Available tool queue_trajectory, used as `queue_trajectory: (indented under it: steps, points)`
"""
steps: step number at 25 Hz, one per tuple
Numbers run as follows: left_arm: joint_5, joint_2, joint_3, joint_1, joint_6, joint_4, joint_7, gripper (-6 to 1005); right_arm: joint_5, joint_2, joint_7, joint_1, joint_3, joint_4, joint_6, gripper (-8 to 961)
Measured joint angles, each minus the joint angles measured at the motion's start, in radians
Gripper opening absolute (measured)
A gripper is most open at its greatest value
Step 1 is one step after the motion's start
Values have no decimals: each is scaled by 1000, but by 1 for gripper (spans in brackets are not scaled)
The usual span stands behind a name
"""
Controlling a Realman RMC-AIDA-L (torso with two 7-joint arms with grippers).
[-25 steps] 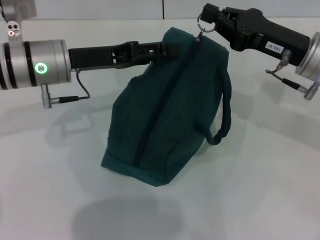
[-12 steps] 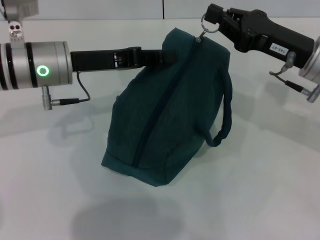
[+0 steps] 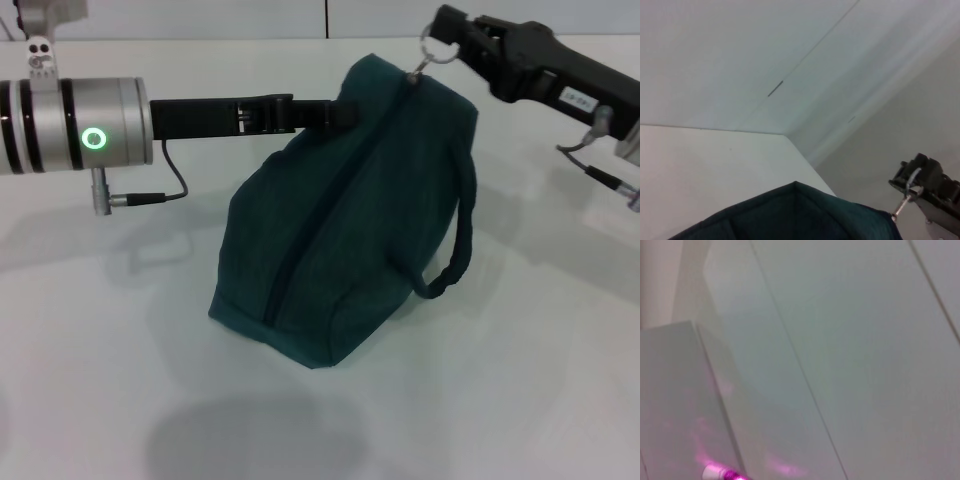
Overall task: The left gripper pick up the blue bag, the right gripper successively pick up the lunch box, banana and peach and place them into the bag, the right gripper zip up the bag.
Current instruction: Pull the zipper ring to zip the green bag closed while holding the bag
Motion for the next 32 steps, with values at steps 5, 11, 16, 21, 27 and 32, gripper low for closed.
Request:
queue_trajectory:
  steps: [5,11,16,21,27,32]
  points:
    - [-12,0,0,-5,15,0,3,130,9,1,25,-16,26,11,-20,45]
    - [-15,0,0,-5,20,0,10,70,37,1,29,-20,30,46,-49,46]
    - [-19,-1,1,-5,23,0,11,47,40,1,30,-21,31,51,-52,47]
    - [-27,-1,2,-5,35,0,14,46,51,2,46,-30,33,55,-66,48]
    - [-28,-5,1,-6,40,0,14,45,54,1,93,-34,40,60,-67,49]
    - [-38,-16,2,-9,41,0,48,45,57,1,155,-25,42,100,-56,50]
